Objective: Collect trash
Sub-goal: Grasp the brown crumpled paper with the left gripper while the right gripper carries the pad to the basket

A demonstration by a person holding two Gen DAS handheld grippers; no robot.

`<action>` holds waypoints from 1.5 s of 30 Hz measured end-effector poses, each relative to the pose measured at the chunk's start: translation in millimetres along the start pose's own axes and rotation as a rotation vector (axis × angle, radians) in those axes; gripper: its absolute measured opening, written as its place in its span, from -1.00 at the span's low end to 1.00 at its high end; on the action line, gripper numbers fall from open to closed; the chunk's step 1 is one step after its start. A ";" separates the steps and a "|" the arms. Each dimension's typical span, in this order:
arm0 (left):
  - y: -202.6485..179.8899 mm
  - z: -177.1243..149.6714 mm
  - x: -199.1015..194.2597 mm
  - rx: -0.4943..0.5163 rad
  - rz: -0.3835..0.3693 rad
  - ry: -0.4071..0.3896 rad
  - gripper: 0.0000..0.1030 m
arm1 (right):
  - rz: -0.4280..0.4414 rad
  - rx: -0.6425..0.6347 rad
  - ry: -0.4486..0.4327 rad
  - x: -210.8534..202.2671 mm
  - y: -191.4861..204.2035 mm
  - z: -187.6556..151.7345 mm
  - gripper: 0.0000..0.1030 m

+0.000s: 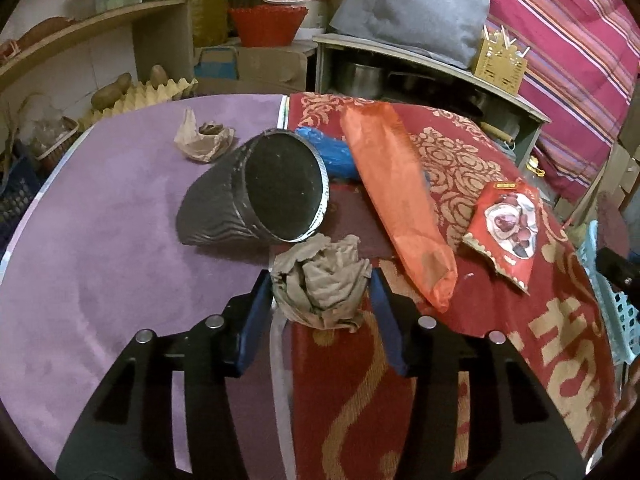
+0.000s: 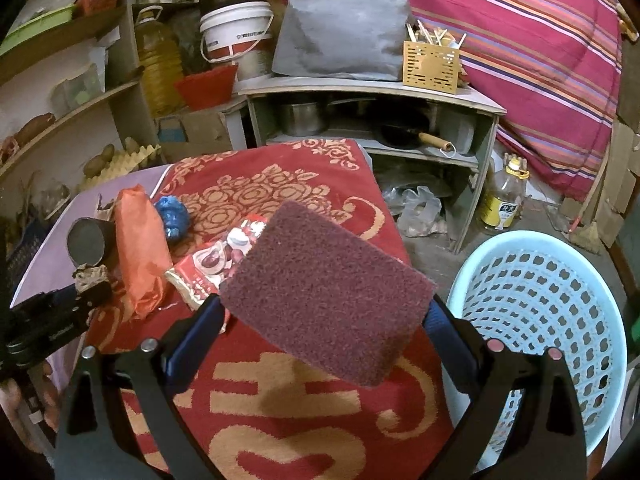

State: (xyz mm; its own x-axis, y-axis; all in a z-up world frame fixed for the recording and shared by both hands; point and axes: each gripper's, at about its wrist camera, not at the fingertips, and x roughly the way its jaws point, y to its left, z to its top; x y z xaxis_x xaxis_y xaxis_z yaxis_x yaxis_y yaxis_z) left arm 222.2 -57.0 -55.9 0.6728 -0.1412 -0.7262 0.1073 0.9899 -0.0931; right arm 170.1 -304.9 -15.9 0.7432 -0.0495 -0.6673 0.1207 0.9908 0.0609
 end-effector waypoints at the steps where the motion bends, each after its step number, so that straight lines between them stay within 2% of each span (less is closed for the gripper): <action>1: -0.4 -0.2 -5.3 0.004 -0.001 -0.003 -0.06 | 0.001 -0.003 -0.001 -1.2 0.1 -0.4 0.86; 7: -8.2 -4.8 -38.3 0.073 0.015 -0.062 -0.06 | 0.004 -0.004 -0.028 -13.5 -0.8 -1.5 0.86; 11: -13.6 -4.8 -63.6 0.087 0.007 -0.134 -0.06 | 0.002 0.017 -0.044 -21.8 -11.0 -1.5 0.86; 21: -43.0 -5.4 -82.9 0.115 0.007 -0.210 -0.06 | -0.054 0.094 -0.087 -48.6 -68.4 -4.3 0.86; 36: -142.1 -4.7 -85.9 0.196 -0.114 -0.252 -0.06 | -0.213 0.195 -0.115 -83.6 -180.3 -26.3 0.86; 45: -202.1 -6.5 -72.8 0.219 -0.222 -0.242 -0.06 | -0.280 0.200 -0.122 -96.6 -220.6 -41.8 0.86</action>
State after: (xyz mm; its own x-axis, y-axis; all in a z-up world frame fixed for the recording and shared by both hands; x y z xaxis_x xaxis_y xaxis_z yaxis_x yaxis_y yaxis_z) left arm 146.7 -246.7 11.3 0.7661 -0.3766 -0.5207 0.4054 0.9120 -0.0632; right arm 44.2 -513.4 4.1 0.7347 -0.3425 -0.5856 0.4481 0.8931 0.0398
